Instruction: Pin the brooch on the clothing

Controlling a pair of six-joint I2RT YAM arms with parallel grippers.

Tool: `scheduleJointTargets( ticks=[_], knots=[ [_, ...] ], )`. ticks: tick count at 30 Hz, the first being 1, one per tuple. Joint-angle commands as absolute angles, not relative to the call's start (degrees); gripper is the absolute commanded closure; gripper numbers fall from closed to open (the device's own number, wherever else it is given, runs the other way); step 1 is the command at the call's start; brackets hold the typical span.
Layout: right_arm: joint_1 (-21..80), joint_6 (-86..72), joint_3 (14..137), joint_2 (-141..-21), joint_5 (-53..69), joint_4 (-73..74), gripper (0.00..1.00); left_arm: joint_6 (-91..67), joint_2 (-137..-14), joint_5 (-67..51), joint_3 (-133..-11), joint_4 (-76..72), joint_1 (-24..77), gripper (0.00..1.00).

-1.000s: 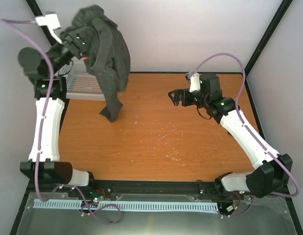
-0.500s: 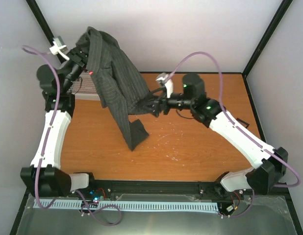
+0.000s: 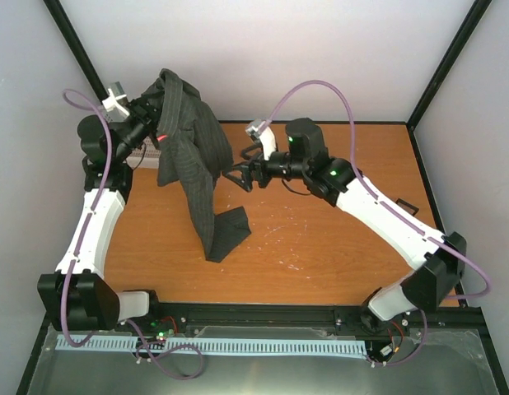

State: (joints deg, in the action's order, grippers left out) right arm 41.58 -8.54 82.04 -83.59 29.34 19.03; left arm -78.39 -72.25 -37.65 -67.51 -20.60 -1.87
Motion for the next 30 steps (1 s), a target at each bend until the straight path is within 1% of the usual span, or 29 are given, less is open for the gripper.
scheduleJointTargets(
  ticks=[1, 4, 8, 11, 13, 14, 16, 19, 20, 21, 23, 24, 27, 29, 30],
  knots=[
    [44.61, -10.67, 88.51, -90.03, 35.42, 15.02, 0.08, -81.27, -70.86, -39.29, -66.17, -22.59, -1.71, 0.99],
    [45.66, -12.69, 90.64, -93.49, 37.44, 13.12, 0.13, -80.82, -70.23, -39.72, -65.20, -21.44, -1.76, 0.99],
    [46.27, -16.10, 90.74, -96.58, 42.75, 9.01, 0.25, -80.16, -69.36, -39.44, -63.75, -20.79, -1.80, 0.99],
    [48.16, -16.34, 90.56, -97.60, 42.60, 7.99, 0.33, -79.14, -69.35, -39.87, -63.69, -19.26, -1.80, 0.99],
    [48.77, -16.98, 90.53, -98.51, 42.88, 7.24, 0.36, -78.94, -69.26, -40.11, -63.11, -19.25, -1.77, 0.99],
    [48.78, -17.69, 90.59, -98.85, 43.00, 6.75, 0.40, -78.86, -69.12, -40.08, -62.79, -19.25, -1.79, 0.99],
    [48.78, -18.07, 91.28, -99.41, 41.59, 7.55, 0.55, -78.47, -68.67, -40.00, -62.30, -19.29, -1.84, 0.99],
    [48.50, -16.82, 92.40, -98.72, 36.63, 11.39, 0.83, -76.41, -67.87, -39.16, -62.35, -17.73, -1.85, 0.99],
    [48.25, -16.22, 92.41, -97.92, 34.31, 12.96, 0.91, -75.40, -67.61, -38.78, -62.58, -16.86, -1.85, 0.99],
    [47.91, -15.38, 92.30, -96.88, 32.09, 14.75, 0.97, -73.92, -67.35, -38.30, -62.81, -15.82, -1.82, 0.99],
    [46.58, -13.85, 91.09, -93.97, 27.55, 18.53, 0.97, -69.90, -66.64, -37.25, -63.19, -13.00, -1.80, 0.98],
    [45.59, -13.44, 89.95, -92.24, 25.94, 19.64, 0.97, -67.65, -66.17, -36.48, -63.25, -11.08, -1.84, 0.95],
    [41.27, -14.30, 83.32, -86.10, 24.60, 21.62, 0.97, -59.42, -63.98, -32.83, -62.00, -4.47, -1.85, 0.79],
    [37.05, -15.94, 77.79, -82.03, 25.67, 21.85, 0.97, -55.24, -61.94, -30.55, -59.06, -1.70, -1.85, 0.72],
    [34.02, -16.57, 74.95, -80.08, 26.87, 21.95, 0.97, -53.52, -60.94, -29.27, -57.25, 0.07, -1.85, 0.65]
  ],
)
